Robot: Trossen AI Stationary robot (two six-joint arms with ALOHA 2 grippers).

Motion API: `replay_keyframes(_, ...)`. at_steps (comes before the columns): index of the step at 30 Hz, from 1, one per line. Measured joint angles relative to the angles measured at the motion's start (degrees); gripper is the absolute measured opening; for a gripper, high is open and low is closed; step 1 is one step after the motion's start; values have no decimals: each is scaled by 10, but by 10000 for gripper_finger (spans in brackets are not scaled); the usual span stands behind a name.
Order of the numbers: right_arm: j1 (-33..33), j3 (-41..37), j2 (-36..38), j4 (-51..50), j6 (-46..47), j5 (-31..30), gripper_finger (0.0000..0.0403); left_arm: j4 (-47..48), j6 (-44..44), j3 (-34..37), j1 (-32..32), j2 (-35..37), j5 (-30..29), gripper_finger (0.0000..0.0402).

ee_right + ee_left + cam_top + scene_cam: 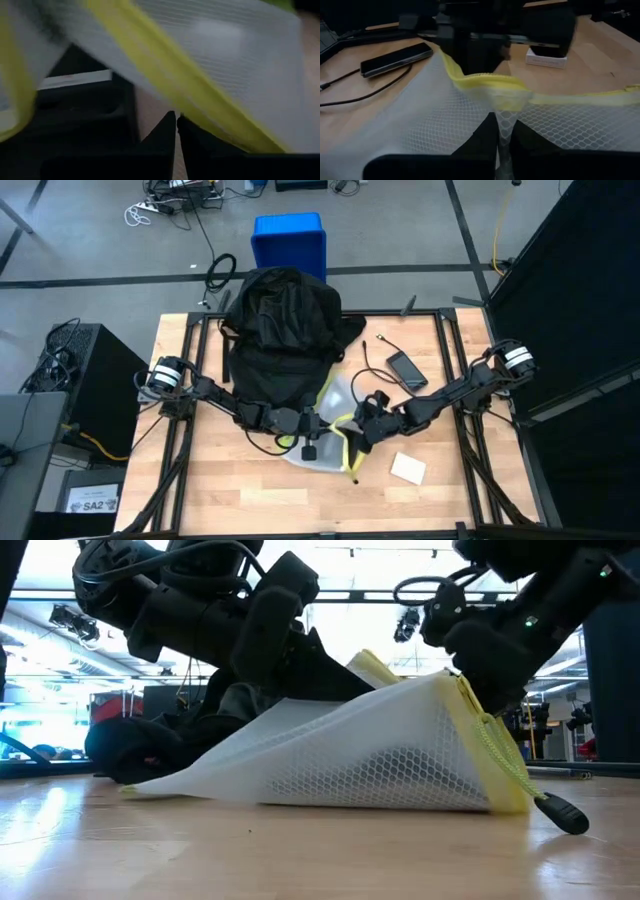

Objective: Unpack backpack
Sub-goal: Remove the black ballpen from the yellow zipper pouch

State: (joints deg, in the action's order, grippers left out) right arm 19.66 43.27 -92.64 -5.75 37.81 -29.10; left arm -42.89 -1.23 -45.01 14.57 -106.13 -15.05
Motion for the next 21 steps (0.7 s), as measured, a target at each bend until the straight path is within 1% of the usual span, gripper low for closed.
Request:
replay_keyframes(2, -6, 0, 0, -1, -1, 6, 18, 6, 0, 0, 0, 0, 5, 0)
replay_keyframes(4, -11, -1, 0, -2, -2, 8, 41, 11, 0, 0, 1, 0, 13, 0)
replay_keyframes(11, -41, -1, 0, 6, -5, 3, 158, 11, 0, 0, 0, 1, 21, 0)
replay_keyframes(14, -52, 0, -12, 26, -15, 14, 194, 11, 0, 0, 0, 1, 20, 0)
replay_keyframes(17, -63, 0, -48, 61, -23, 30, 209, 13, 0, 0, 0, 1, 21, 0)
replay_keyframes(19, -70, 0, -86, 87, -25, 47, 207, 14, 0, 0, 0, 1, 21, 0)
replay_keyframes(21, -74, 2, -115, 105, -23, 46, 198, 15, 0, 0, 0, 1, 23, 0)
